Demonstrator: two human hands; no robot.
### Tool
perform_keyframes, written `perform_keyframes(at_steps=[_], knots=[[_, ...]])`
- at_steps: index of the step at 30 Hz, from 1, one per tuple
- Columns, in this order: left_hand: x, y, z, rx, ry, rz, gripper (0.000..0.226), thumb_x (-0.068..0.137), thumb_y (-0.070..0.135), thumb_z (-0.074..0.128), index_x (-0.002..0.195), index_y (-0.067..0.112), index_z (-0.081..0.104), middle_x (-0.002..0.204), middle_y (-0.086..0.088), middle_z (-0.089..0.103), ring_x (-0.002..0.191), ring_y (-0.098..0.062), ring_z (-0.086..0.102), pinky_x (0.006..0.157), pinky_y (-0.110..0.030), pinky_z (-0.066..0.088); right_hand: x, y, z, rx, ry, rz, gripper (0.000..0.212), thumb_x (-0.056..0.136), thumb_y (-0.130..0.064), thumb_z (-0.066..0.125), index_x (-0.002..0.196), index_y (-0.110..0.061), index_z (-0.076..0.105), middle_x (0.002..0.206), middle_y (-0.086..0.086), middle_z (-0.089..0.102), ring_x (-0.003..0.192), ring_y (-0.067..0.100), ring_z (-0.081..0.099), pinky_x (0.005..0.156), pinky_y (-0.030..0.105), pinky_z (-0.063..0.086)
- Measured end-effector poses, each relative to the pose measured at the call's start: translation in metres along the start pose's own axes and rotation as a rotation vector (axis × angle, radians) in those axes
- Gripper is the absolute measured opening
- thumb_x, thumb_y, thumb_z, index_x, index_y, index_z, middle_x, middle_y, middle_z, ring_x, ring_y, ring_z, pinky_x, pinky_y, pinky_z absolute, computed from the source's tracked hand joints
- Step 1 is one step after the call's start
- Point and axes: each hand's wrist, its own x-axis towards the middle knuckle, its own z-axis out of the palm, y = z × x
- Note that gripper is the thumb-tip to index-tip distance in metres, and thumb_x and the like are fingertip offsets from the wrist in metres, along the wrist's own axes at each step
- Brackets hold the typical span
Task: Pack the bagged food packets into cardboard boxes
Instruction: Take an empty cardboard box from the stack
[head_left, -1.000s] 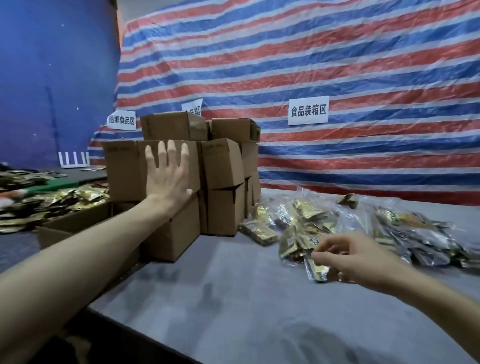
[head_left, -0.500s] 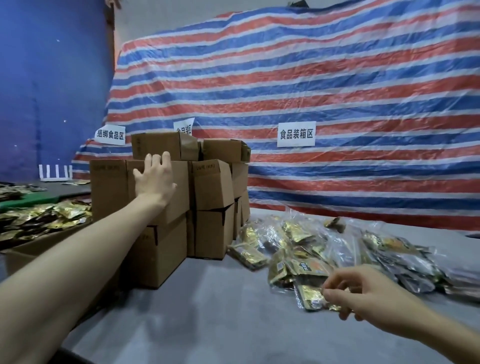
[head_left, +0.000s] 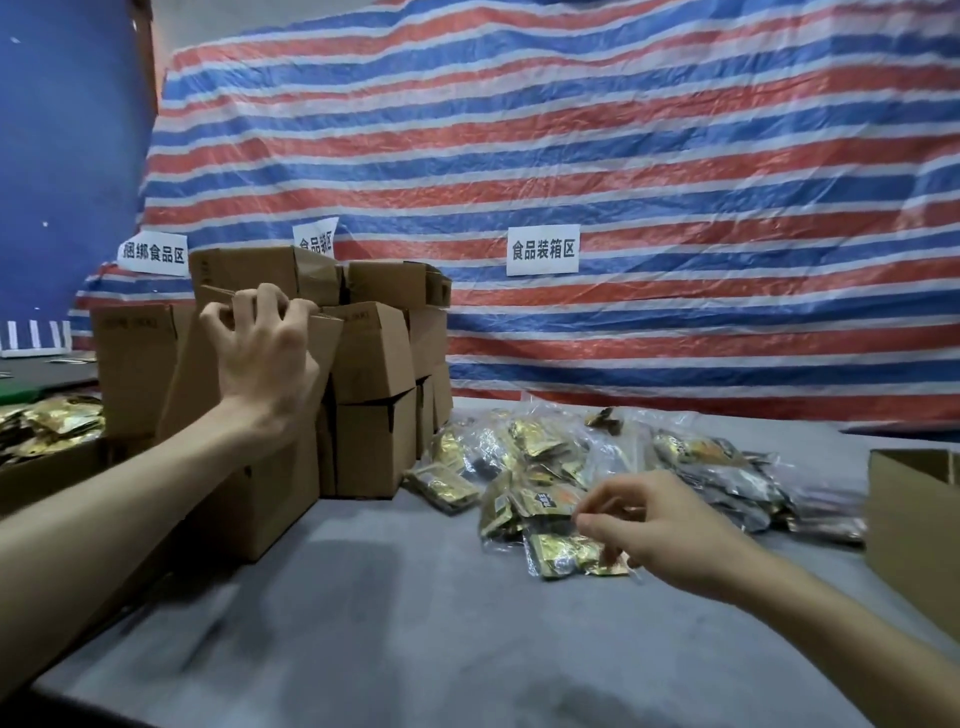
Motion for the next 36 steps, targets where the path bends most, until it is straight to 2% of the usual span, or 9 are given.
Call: perform_keyframes(at_steps=[5, 9, 15, 19, 23, 27, 30, 33, 36], knots=[[-0.047, 0.026, -0.027, -0.16, 0.112, 0.219, 0.037, 0.077, -0.006, 0.077, 0.113, 0.002, 0.072, 0.106, -0.025, 0.06, 0.106, -0.046, 0.052, 0.095, -0.06, 0.034, -0.009, 0.015, -0.004, 0.026, 0.034, -0.004, 0.004, 0.092, -0.025, 0.072, 0.095, -0.025, 0.071, 0.093, -0.003, 0.073, 0.076, 0.014, 0.071, 0.067, 0.03, 0.057], [-0.083, 0.065, -0.047, -0.387, 0.077, 0.373, 0.024, 0.083, 0.007, 0.068, 0.106, 0.001, 0.074, 0.099, -0.023, 0.061, 0.093, -0.044, 0.058, 0.084, -0.061, 0.046, -0.015, 0.037, -0.01, 0.048, 0.068, 0.078, 0.031, 0.084, -0.032, 0.08, 0.109, -0.032, 0.063, 0.102, -0.003, 0.07, 0.09, 0.019, 0.069, 0.081, 0.039, 0.058], [-0.122, 0.124, -0.061, -0.903, -0.154, 0.383, 0.031, 0.083, 0.025, 0.072, 0.113, 0.016, 0.067, 0.105, 0.0, 0.059, 0.096, -0.015, 0.057, 0.075, -0.03, 0.056, -0.034, 0.078, -0.018, 0.147, 0.149, 0.223, 0.097, 0.05, -0.058, 0.091, 0.132, -0.041, 0.041, 0.121, -0.014, 0.055, 0.112, 0.009, 0.058, 0.097, 0.036, 0.052], [-0.143, 0.145, -0.038, -1.105, -0.253, 0.504, 0.032, 0.09, 0.042, 0.066, 0.119, 0.032, 0.058, 0.11, 0.015, 0.054, 0.102, -0.006, 0.058, 0.081, -0.017, 0.052, -0.054, 0.106, -0.021, 0.248, 0.151, 0.217, 0.113, 0.041, -0.058, 0.089, 0.14, -0.045, 0.037, 0.13, -0.021, 0.055, 0.121, -0.001, 0.051, 0.1, 0.035, 0.046], [-0.167, 0.153, 0.003, -1.238, -0.472, 0.321, 0.076, 0.078, 0.06, 0.077, 0.142, 0.046, 0.039, 0.144, 0.019, 0.036, 0.136, -0.005, 0.041, 0.108, -0.021, 0.045, -0.066, 0.137, -0.011, 0.387, 0.185, 0.256, 0.096, 0.053, -0.039, 0.095, 0.137, -0.036, 0.049, 0.122, -0.011, 0.07, 0.116, 0.008, 0.063, 0.099, 0.046, 0.052], [-0.179, 0.16, 0.037, -1.412, -0.943, -0.044, 0.129, 0.049, 0.074, 0.088, 0.152, 0.055, 0.014, 0.154, 0.035, 0.03, 0.14, 0.014, 0.033, 0.112, -0.02, 0.033, -0.066, 0.161, 0.002, 0.344, 0.201, 0.302, 0.052, 0.079, -0.016, 0.086, 0.123, -0.03, 0.061, 0.115, -0.009, 0.072, 0.103, 0.001, 0.068, 0.082, 0.022, 0.056], [-0.189, 0.175, 0.055, -1.637, -1.181, -0.273, 0.116, 0.046, 0.056, 0.095, 0.145, 0.026, 0.042, 0.129, 0.011, 0.07, 0.116, -0.008, 0.067, 0.087, -0.022, 0.056, -0.068, 0.175, 0.005, 0.312, 0.168, 0.283, 0.047, 0.083, -0.005, 0.078, 0.121, -0.029, 0.064, 0.115, -0.006, 0.073, 0.105, 0.009, 0.068, 0.087, 0.025, 0.055], [-0.203, 0.189, 0.071, -1.739, -1.119, -0.419, 0.088, 0.051, 0.039, 0.086, 0.131, 0.019, 0.053, 0.121, -0.007, 0.073, 0.104, -0.021, 0.074, 0.077, -0.027, 0.06, -0.067, 0.185, -0.001, 0.422, 0.214, 0.301, 0.036, 0.085, 0.003, 0.06, 0.113, -0.016, 0.072, 0.108, 0.002, 0.076, 0.106, 0.023, 0.068, 0.084, 0.029, 0.055], [-0.211, 0.193, 0.076, -1.779, -1.104, -0.459, 0.099, 0.048, 0.039, 0.09, 0.136, 0.018, 0.05, 0.119, -0.006, 0.074, 0.106, -0.024, 0.073, 0.078, -0.029, 0.06, -0.053, 0.193, -0.011, 0.475, 0.378, 0.363, 0.035, 0.095, 0.013, 0.046, 0.098, -0.005, 0.075, 0.097, 0.013, 0.075, 0.095, 0.029, 0.07, 0.063, 0.028, 0.056]])
